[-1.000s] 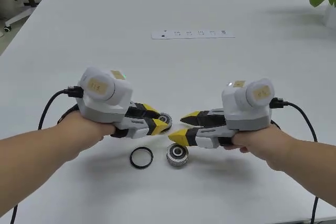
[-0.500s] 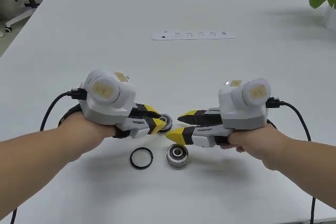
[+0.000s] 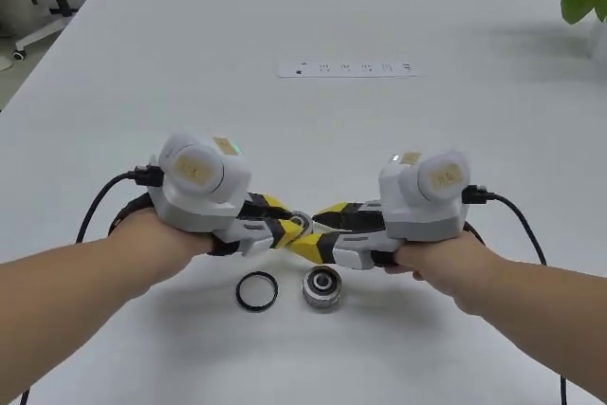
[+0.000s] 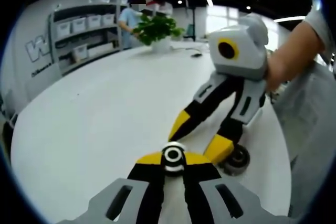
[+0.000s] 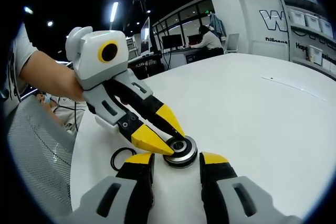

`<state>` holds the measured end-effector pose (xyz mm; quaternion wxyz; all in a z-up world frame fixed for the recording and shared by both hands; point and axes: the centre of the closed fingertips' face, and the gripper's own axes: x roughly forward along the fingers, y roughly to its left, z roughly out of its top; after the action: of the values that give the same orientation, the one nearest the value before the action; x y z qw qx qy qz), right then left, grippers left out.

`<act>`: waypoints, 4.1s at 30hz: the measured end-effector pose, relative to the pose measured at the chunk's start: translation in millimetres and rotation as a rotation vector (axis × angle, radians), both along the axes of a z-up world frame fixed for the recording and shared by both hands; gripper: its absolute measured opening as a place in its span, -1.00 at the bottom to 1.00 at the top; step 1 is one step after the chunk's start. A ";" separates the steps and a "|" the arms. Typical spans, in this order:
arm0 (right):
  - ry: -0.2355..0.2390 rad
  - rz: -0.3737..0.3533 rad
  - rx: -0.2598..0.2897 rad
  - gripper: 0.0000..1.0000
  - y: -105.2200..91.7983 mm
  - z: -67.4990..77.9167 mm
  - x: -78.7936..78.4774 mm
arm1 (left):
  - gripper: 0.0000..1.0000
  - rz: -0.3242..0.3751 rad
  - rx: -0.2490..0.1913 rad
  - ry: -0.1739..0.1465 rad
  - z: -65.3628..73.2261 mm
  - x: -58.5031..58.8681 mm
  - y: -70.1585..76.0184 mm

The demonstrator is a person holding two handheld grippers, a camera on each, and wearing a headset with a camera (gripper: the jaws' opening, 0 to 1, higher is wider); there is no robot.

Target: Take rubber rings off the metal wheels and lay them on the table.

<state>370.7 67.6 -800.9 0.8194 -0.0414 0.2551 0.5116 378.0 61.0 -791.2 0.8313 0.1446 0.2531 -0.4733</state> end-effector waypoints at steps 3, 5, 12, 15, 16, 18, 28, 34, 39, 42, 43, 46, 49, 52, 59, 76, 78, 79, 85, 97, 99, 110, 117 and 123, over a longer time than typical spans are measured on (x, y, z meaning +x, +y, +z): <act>-0.014 0.002 -0.014 -0.38 3.3 -3.1 0.1 | -0.75 0.004 -0.003 0.000 0.4 0.4 -0.3; -0.027 -0.006 -0.025 -0.39 4.1 -4.6 1.5 | -0.75 0.007 -0.003 0.000 0.3 0.2 -0.3; -0.060 -0.017 -0.048 -0.49 0.3 -5.5 4.0 | -0.75 0.010 -0.003 0.001 0.2 0.4 0.1; -0.054 -0.017 -0.042 -0.51 -1.9 -4.6 3.4 | -0.75 0.010 -0.004 0.001 0.1 0.3 0.1; -0.056 -0.015 -0.044 -0.52 -2.1 -4.5 2.7 | -0.75 0.010 -0.004 0.001 -0.1 0.6 0.1; -0.055 -0.013 -0.047 -0.52 -2.7 -4.2 2.3 | -0.75 0.010 -0.004 0.001 -0.2 0.8 0.0; -0.042 -0.003 -0.050 -0.61 -9.0 -4.1 -0.3 | -0.75 0.016 -0.006 0.003 0.4 -0.1 -0.6; -0.042 -0.001 -0.051 -0.65 -9.2 -4.1 -0.7 | -0.75 0.021 -0.006 0.005 0.3 0.5 -0.7; -0.036 -0.002 -0.051 -0.68 -10.2 -4.2 -0.9 | -0.75 0.023 -0.005 0.005 0.7 -0.1 -1.3; -0.036 -0.002 -0.051 -0.69 -10.2 -4.3 -1.1 | -0.75 0.024 -0.005 0.004 0.7 0.0 -1.1; -0.036 -0.002 -0.051 -0.69 -10.2 -4.3 -1.0 | -0.75 0.024 -0.005 0.004 0.7 0.0 -1.2; -0.036 -0.003 -0.052 -0.69 -10.3 -4.5 -0.8 | -0.75 0.024 -0.005 0.004 0.7 -0.1 -1.2; -0.034 -0.005 -0.051 -0.71 -10.6 -4.5 -1.1 | -0.75 0.024 -0.005 0.004 1.0 -0.7 -1.6; -0.032 -0.006 -0.051 -0.72 -10.9 -4.5 -1.0 | -0.75 0.025 -0.005 0.004 1.2 -1.2 -1.7; -0.028 -0.005 -0.051 -0.77 -12.4 -4.4 -1.8 | -0.75 0.027 -0.005 0.004 0.8 -0.9 -1.5; -0.016 -0.039 -0.040 -1.00 -18.7 -2.1 1.4 | -0.75 0.030 -0.001 0.002 -1.6 2.7 0.0; -0.022 -0.039 -0.045 -1.00 -18.2 -2.6 1.3 | -0.75 0.030 0.000 0.002 -1.8 3.1 0.2; -0.019 -0.042 -0.043 -1.00 -18.3 -2.7 1.4 | -0.75 0.030 0.000 0.002 -1.9 3.2 0.3; 0.027 -0.072 -0.015 -1.00 -19.4 -3.2 3.0 | -0.75 0.030 0.000 0.000 -1.8 2.9 0.3; 0.100 -0.134 0.054 -1.00 -22.7 -1.5 5.5 | -0.76 0.027 0.011 -0.011 -1.8 2.8 -0.5; 0.108 -0.140 0.071 -1.00 -23.2 0.5 6.4 | -0.76 0.027 0.011 -0.011 -1.7 2.7 -0.7; 0.098 -0.160 0.090 -1.00 -23.0 6.3 7.7 | -0.76 0.036 0.014 -0.007 -1.5 1.2 -2.9; 0.097 -0.155 0.096 -1.00 -21.2 7.8 7.2 | -0.76 0.033 0.022 -0.013 -1.4 0.5 -3.2; 0.104 -0.155 0.103 -1.00 -19.6 9.2 6.3 | -0.77 0.034 0.028 -0.018 -0.8 -0.7 -3.5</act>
<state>377.0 48.0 -791.7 0.8432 0.0471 0.2732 0.4606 377.3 57.5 -792.1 0.8394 0.1561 0.2544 -0.4543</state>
